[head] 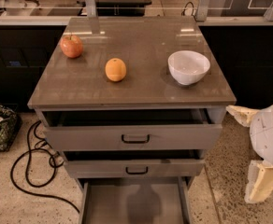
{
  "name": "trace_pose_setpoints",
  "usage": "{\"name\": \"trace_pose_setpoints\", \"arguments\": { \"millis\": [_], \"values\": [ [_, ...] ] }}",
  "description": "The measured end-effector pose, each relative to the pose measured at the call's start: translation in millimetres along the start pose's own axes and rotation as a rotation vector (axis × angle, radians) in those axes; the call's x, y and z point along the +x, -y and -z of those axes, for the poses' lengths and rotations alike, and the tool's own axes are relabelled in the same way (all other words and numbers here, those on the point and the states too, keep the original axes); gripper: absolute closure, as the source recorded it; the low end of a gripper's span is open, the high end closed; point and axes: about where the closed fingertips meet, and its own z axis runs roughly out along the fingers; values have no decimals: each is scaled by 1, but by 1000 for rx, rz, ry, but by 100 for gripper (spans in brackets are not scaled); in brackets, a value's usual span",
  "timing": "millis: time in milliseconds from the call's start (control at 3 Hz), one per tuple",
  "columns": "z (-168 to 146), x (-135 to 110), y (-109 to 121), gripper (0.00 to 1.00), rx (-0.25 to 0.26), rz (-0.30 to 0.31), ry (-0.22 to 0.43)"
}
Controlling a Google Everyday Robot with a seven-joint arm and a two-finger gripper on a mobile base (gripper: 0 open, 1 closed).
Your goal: Close bottom drawer
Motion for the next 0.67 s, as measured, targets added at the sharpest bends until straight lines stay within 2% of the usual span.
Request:
{"name": "trace_pose_setpoints", "arguments": {
  "millis": [333,667],
  "values": [
    [-27,3,-9,0,4,17,-12],
    [-70,11,-26,0,6,35,-29]
  ]
}}
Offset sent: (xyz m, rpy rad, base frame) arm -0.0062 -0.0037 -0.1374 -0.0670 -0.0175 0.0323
